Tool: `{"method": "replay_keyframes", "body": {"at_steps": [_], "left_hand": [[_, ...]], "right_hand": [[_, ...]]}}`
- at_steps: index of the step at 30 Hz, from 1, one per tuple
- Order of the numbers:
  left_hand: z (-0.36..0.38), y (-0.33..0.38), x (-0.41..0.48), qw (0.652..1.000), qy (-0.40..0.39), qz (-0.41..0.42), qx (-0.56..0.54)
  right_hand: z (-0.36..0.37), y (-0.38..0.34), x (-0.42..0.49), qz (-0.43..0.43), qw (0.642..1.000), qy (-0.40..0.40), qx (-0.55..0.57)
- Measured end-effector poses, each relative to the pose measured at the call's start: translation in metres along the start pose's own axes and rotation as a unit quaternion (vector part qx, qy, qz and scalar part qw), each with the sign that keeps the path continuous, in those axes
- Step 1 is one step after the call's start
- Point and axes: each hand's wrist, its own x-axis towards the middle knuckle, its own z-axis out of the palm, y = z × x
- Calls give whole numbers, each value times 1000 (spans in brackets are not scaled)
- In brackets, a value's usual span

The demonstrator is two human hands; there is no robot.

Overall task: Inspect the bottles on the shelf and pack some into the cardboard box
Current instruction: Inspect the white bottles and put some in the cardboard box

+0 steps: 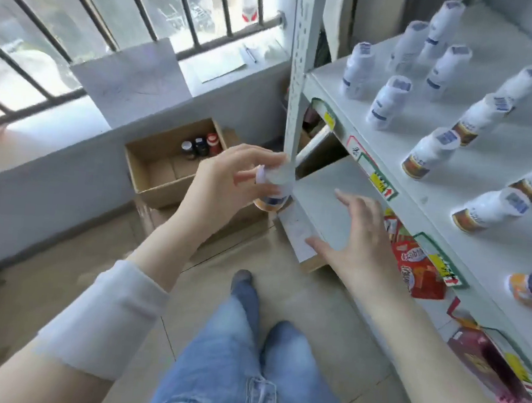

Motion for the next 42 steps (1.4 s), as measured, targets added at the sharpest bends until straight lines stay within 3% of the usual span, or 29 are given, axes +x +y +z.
{"method": "replay_keyframes", "body": {"at_steps": [4, 7, 12, 18, 26, 33, 38, 42], "left_hand": [[-47, -44, -29, 988, 48, 64, 132], [-83, -72, -37, 979, 103, 72, 158], [-137, -140, -38, 975, 167, 15, 143], [-169, -218, -21, 976, 173, -106, 84], [-178, -349, 42, 944, 193, -263, 42], [-139, -523, 93, 914, 227, -325, 80], [-118, -647, 133, 914, 228, -321, 97], [-109, -706, 147, 917, 213, -309, 132]], "right_hand": [[42, -38, 24, -96, 993, -25, -70], [79, -69, 51, -131, 986, -60, -90], [153, -111, 99, -178, 970, -86, -143], [223, -129, 152, -183, 955, -111, -203], [313, -98, 251, -165, 945, -164, -230], [442, -26, 344, -155, 936, -207, -240], [540, 28, 404, -192, 925, -213, -250], [583, 48, 438, -204, 933, -181, -235]]}}
